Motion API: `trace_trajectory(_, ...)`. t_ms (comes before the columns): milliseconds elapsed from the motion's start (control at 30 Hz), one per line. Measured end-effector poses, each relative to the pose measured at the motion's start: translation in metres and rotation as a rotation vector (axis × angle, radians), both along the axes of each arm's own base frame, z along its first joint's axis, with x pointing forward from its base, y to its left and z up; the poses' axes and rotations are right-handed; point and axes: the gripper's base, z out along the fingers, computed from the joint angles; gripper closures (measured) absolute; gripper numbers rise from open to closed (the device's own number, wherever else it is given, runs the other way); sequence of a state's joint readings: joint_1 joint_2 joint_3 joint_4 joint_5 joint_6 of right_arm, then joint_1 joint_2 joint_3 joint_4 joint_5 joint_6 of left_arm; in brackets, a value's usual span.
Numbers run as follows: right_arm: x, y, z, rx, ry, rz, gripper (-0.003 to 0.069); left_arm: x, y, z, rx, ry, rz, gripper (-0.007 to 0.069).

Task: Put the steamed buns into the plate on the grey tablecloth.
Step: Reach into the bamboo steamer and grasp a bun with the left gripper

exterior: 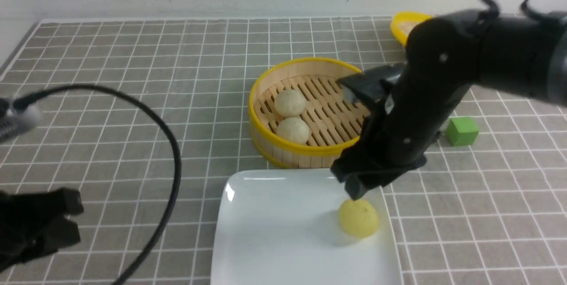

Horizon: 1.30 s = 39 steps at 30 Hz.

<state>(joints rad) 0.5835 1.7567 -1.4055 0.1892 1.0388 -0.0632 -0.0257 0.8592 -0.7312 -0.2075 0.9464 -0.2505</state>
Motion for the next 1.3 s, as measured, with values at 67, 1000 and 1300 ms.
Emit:
trace_trajectory(67, -0.006, -0.020, 0.031, -0.024, -0.017, -0.006, 0.0397, 0.011, -0.002, 0.016, -0.017, -0.018, -0.010, 0.0358)
trace_trajectory(1000, -0.122, -0.148, 0.060, 0.001, -0.213, -0.253, 0.0671, 0.231, -0.212, -0.013, 0.028, 0.055, -0.577, 0.0174)
trace_trajectory(1300, -0.122, -0.148, 0.059, 0.001, -0.210, -0.254, 0.0664, 0.257, -0.224, -0.066, 0.148, 0.135, -0.533, 0.0209)
